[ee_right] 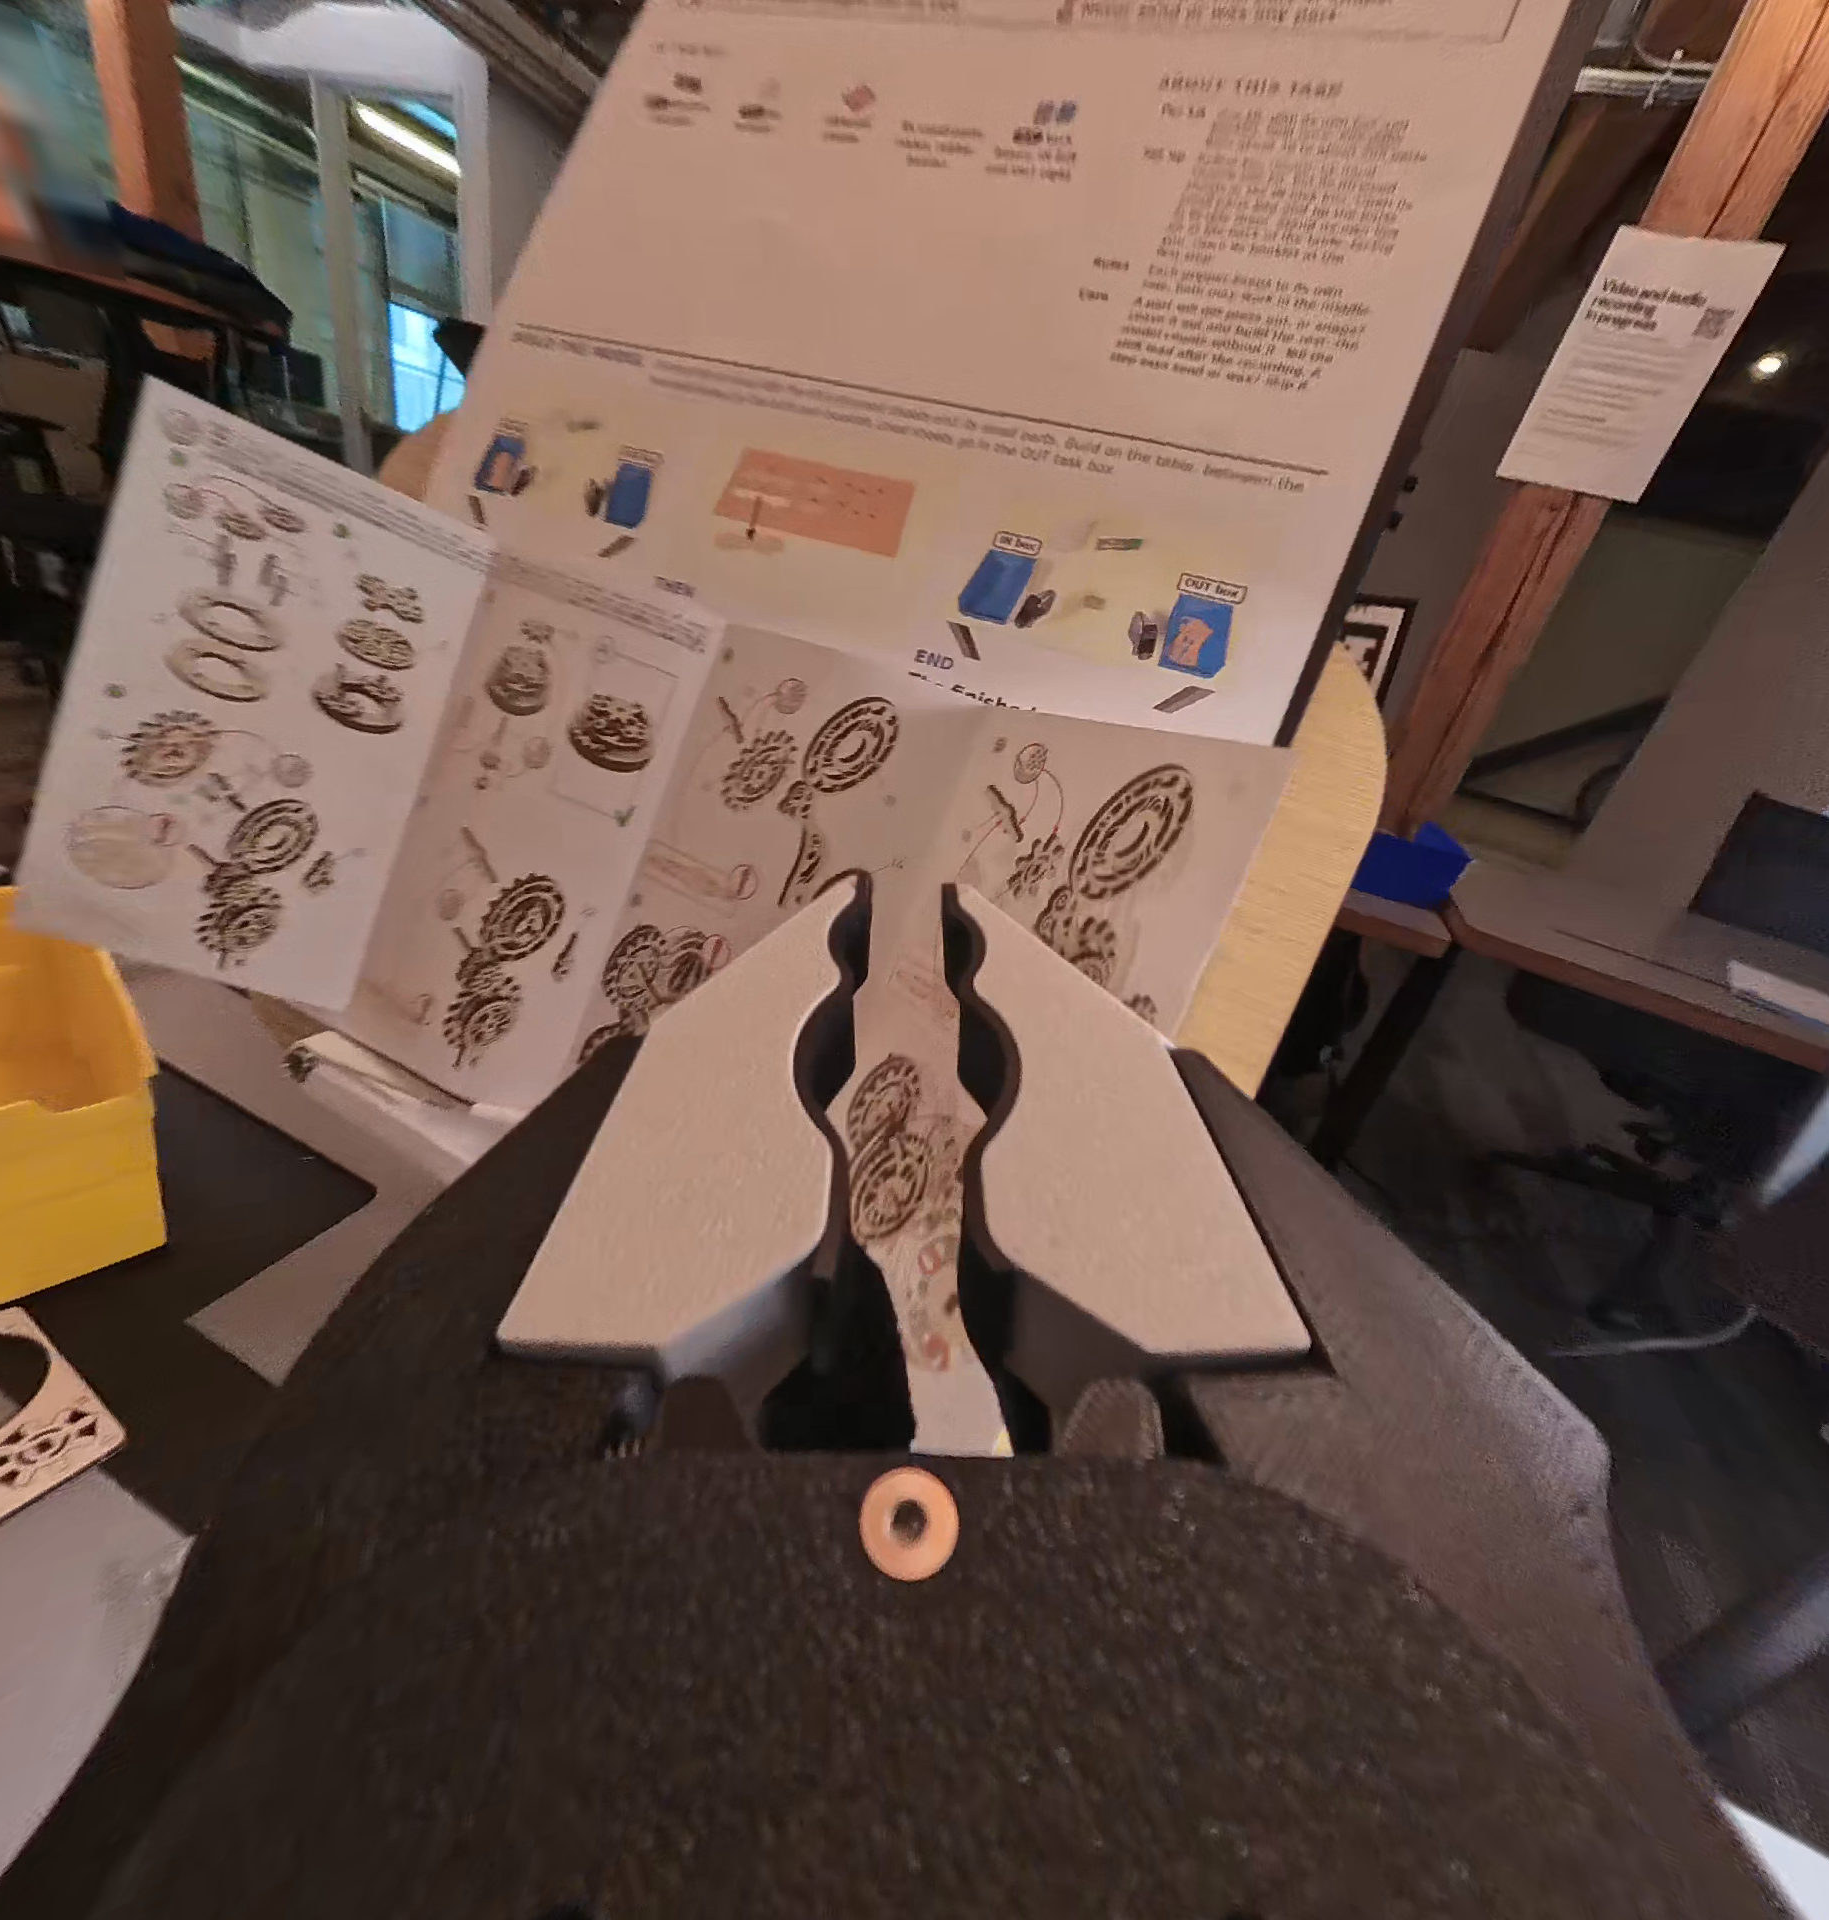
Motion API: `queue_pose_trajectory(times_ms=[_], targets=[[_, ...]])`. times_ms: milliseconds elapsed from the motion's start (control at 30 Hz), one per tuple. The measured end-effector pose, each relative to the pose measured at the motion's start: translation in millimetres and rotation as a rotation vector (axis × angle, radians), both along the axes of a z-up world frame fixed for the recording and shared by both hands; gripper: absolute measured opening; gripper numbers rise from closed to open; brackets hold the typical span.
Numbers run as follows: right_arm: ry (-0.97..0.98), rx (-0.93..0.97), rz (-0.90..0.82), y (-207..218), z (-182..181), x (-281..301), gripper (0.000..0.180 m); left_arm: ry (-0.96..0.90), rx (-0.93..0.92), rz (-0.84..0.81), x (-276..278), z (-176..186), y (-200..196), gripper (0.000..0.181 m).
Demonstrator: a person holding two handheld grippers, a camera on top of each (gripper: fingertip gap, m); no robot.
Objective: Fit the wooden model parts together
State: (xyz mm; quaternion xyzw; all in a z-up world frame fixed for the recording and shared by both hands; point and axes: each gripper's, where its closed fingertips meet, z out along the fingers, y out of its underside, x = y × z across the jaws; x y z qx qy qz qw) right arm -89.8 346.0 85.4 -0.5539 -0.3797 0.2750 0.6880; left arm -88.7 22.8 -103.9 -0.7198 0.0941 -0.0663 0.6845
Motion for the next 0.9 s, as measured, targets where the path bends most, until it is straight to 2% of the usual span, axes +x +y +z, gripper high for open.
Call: queue_pose_trajectory(times_ms=[267, 900], targets=[[-0.102, 0.004, -0.087, 50, -6, -19, 0.011, -0.033, 0.0, -0.015, 1, 1, 0, 0.046], [-0.172, 0.079, -0.074, 49, -16, -26, 0.009, -0.043, -0.011, -0.021, 1, -1, 1, 0.046]])
